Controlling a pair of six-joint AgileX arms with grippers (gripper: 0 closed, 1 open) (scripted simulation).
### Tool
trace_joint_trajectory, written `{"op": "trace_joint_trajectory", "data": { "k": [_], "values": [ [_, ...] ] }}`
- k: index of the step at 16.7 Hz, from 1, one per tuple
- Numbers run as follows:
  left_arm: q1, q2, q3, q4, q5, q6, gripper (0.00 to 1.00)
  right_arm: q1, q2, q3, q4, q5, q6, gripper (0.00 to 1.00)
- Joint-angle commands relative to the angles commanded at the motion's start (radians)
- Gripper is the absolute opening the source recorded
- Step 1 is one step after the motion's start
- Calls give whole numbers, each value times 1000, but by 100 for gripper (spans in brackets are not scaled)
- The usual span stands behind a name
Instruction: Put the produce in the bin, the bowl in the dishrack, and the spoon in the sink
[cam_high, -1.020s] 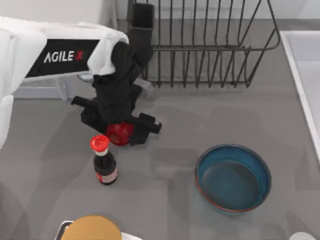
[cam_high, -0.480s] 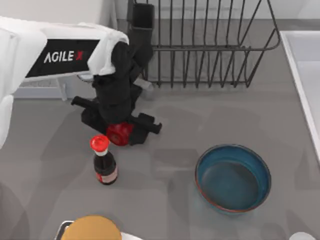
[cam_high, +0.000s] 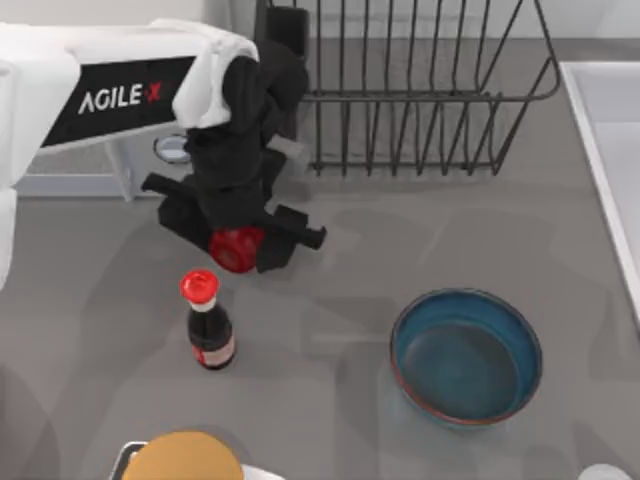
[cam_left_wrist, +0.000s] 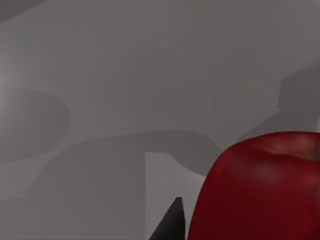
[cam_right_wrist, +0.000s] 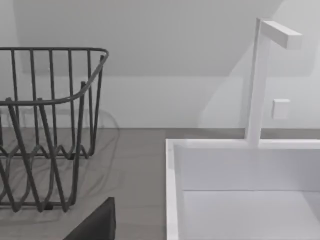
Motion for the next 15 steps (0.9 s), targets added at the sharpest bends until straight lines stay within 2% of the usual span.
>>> {"op": "trace_joint_trajectory", "data": {
  "k": [6, 12, 15],
  "values": [
    [-1, -57, 174, -262, 1, -2, 0, 0, 0, 0, 0, 0, 0, 100],
    [1, -69, 190, -280, 1, 0, 0, 0, 0, 0, 0, 0, 0, 100],
    [4, -100, 201, -284, -1, 55, 0, 0, 0, 0, 0, 0, 0, 100]
  ]
}}
